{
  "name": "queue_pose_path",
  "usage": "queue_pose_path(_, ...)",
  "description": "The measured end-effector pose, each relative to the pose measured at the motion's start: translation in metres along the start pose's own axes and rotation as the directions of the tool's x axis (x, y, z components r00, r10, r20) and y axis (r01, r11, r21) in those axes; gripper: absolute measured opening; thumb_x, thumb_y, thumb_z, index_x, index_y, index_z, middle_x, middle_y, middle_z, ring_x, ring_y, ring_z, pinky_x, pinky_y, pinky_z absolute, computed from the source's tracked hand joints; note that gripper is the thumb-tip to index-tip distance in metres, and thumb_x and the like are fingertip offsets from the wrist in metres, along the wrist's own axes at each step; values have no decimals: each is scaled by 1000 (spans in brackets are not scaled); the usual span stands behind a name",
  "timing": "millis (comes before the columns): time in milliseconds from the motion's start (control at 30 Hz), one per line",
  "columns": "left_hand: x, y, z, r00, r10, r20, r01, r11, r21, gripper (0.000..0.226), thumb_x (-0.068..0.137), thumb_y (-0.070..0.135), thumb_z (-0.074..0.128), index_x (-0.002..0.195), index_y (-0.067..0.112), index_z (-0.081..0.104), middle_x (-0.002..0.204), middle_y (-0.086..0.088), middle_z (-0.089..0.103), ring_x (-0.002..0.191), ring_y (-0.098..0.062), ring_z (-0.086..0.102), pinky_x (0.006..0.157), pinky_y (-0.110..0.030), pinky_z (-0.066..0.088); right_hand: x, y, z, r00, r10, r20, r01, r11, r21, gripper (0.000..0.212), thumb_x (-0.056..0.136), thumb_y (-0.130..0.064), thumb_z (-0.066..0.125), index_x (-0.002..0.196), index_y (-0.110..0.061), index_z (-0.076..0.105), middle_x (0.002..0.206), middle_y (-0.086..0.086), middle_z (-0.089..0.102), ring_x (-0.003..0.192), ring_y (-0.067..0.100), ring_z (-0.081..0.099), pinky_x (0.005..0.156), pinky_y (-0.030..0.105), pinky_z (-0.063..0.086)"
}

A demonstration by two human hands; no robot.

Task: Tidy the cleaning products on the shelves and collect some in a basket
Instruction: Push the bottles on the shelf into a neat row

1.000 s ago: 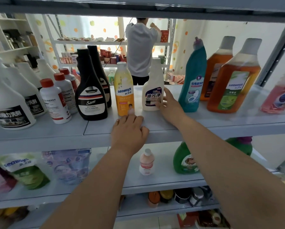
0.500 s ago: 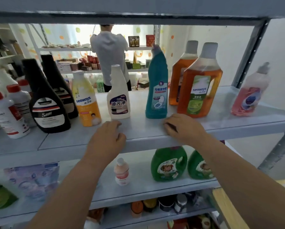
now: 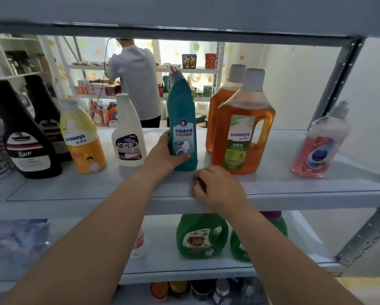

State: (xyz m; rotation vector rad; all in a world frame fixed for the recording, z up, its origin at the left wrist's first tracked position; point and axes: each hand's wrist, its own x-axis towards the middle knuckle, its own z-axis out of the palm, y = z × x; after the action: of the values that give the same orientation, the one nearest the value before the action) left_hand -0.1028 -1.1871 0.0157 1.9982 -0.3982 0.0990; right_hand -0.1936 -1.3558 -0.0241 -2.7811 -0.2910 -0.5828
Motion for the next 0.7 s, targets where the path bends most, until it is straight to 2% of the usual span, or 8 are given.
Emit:
queue_pose_path(67,-3,1,2,1000,3,5,-3,1000,-8,76,87,25,81,148,30,36,128,17,56,115,-5,53,84,-13,45,0,2,0,1000,-4,-16,5,1000,4,27,99,-41,50,112,-27,68,100,-9,63,90,10,53,77,32,54)
queue_pose_path(167,-12,-1,3,1000,0,-9,-1,999,-45,76,88,27,80,149,31,35,138,12,57,121,-9,55,89,-20,48,-1,3,0,1000,0,-28,1,999,37,25,98,-41,51,112,-28,67,99,-11,61,89,9,54,77,31,54)
queue_pose_path(267,-25,-2,1,1000,12,-10,-13,999,-44,74,89,27,79,149,29,35,143,8,57,125,-13,57,94,-26,54,-3,5,0,997,78,-13,-75,990,123,21,98,-40,58,118,-32,61,105,-16,57,94,5,55,83,28,55)
queue_pose_path(333,-35,-2,-2,1000,27,5,-27,999,-29,73,88,27,80,146,30,36,138,11,59,114,-6,60,81,-12,54,-6,4,-1,987,160,-33,-147,959,243,29,99,-38,62,126,-33,56,114,-18,55,103,2,55,90,26,53)
queue_pose_path(400,-48,0,-8,999,38,30,-37,999,-19,72,87,29,80,145,33,37,127,17,59,97,6,59,68,-3,49,-12,-1,-4,970,239,-50,-196,883,426,40,99,-35,63,137,-34,50,126,-18,53,113,1,54,96,25,51)
queue_pose_path(500,-72,5,-16,996,61,66,-58,997,-50,71,86,33,81,144,34,40,118,21,60,93,11,57,65,-2,49,-23,-20,-9,972,235,3,-181,738,650,49,103,-32,62,148,-38,43,138,-17,53,122,-3,55,99,25,54)
queue_pose_path(600,-103,12,-28,992,68,107,-56,993,-106,66,87,37,80,141,35,43,114,27,59,95,12,56,64,0,48,-43,-51,-10,977,202,74,-173,533,828,50,103,-30,63,149,-38,45,137,-12,62,122,3,61,98,34,59)
queue_pose_path(700,-140,11,-47,984,68,165,-38,983,-181,57,87,40,79,131,47,44,110,34,64,95,9,64,65,-6,53,-71,-81,-9,973,217,86,-163,372,914,51,96,-34,67,143,-44,49,132,-8,67,122,14,66,97,38,59)
